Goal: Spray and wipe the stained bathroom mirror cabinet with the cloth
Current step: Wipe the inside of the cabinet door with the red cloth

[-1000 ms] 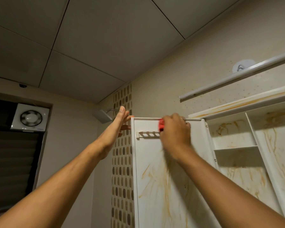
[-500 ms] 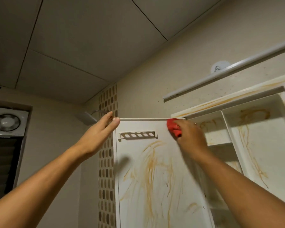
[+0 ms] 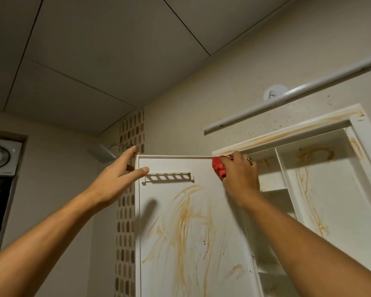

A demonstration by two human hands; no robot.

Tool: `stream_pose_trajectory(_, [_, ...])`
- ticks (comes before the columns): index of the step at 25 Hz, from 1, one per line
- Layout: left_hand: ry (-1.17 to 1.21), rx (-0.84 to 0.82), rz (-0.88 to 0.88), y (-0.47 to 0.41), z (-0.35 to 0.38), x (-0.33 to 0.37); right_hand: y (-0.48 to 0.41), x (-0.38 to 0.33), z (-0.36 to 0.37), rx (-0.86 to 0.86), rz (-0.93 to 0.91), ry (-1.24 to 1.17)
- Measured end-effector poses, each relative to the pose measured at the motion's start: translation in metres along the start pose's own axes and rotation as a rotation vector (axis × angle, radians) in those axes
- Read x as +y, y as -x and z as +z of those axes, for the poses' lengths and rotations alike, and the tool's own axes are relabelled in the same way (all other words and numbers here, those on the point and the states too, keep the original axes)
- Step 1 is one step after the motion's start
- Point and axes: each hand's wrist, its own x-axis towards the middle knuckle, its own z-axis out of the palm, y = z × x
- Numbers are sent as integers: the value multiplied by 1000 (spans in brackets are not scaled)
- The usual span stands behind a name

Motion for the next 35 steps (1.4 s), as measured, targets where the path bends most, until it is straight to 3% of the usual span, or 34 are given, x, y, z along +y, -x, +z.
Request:
stream_pose_trajectory(2, [0,7,0,-1,2,1,2,-30,5,0,78,-163])
stream_pose_trajectory(5, [25,11,-13,0,2,-3,20,-80,2,-34,-187,-388])
stream_pose_trajectory(8, [38,8,-18,0,3,-1,13,-42,-8,-83,-335,-333])
stream_pose_trajectory(11, [32,12,-16,1,1,-1,-12,-5,-21,-121,-167,-117])
stream_pose_trajectory(14, [41,6,-5,1,2,-1,-30,-11,-31,35,39,-194])
stream_pose_trajectory(17, [62,20,-3,-1,4,-5,-15,-56,-17,-55,-7,-287])
stream_pose_trajectory(19, [78,24,-9,0,4,-7,5,-82,-9,-119,-147,-434])
stream_pose_trajectory(21, [97,27,-17,-1,5,-10,5,-68,-10,-124,-243,-494])
stream_pose_trajectory(26, [176,30,-15,-3,5,-13,-9,5,-19,-158,143,-278])
stream_pose_trajectory(28, [194,19,-23,-4,5,-13,-1,-38,-15,-115,67,-348])
stream_pose_trajectory(30, [196,8,-32,-3,3,-13,20,-85,-11,-141,-122,-478])
stream_pose_trajectory(32, [192,7,-34,-4,2,-13,27,-85,-14,-107,-316,-491])
stream_pose_trajectory(33, [195,-2,-30,-5,1,-14,19,-68,-17,-81,-341,-461])
stream_pose_trajectory(35, [207,-26,-33,-6,0,-14,4,-26,-17,-47,-226,-261])
